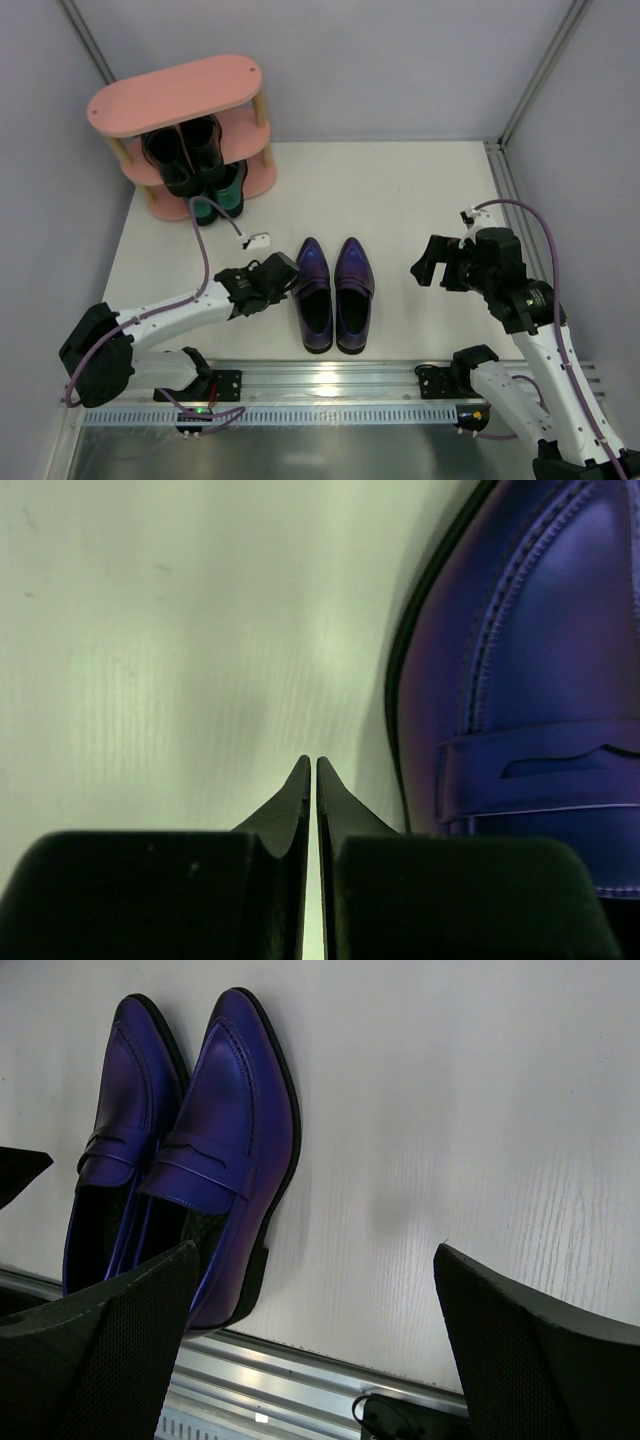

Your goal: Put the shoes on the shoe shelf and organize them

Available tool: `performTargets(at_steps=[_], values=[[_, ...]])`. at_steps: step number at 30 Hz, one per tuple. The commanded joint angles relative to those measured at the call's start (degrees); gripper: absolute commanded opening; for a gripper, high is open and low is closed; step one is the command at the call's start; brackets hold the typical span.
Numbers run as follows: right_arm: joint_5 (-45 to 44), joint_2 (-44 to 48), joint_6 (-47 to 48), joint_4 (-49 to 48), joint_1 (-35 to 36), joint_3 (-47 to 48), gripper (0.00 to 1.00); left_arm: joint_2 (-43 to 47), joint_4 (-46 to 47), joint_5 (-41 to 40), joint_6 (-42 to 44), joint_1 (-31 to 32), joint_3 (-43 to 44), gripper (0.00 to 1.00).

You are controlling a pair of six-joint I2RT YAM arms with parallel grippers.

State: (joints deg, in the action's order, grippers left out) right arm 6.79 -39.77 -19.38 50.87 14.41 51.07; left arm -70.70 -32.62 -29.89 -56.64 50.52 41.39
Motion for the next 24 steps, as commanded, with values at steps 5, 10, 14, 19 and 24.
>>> performTargets(at_steps=[5, 10, 14, 19, 24], values=[[-0.1, -0.8, -0.2, -1.8, 0.2, 0.5, 1.00, -8.6, 16.1, 14.4, -0.8, -0.2, -0.6, 0.00], [-0.9, -0.5, 0.2, -1.1, 0.2, 0.6, 1.00, -13.5, 20.2, 17.5, -1.9, 0.0, 1.3, 0.00], [-0.5, -0.7, 0.0, -1.4, 0.3, 0.2, 1.00, -13.6, 19.9, 16.5, -1.5, -0.1, 4.7, 0.00], [-0.5, -0.6, 0.0, -1.7, 0.3, 0.1, 1.00, -13.2, 14.3, 11.0, -0.8, 0.0, 8.7, 0.00], [0.4, -0.6, -0.4, -3.0, 0.3, -0.4, 1.00, -5.5, 4.0, 1.8, -0.1, 0.0, 11.4, 0.46]])
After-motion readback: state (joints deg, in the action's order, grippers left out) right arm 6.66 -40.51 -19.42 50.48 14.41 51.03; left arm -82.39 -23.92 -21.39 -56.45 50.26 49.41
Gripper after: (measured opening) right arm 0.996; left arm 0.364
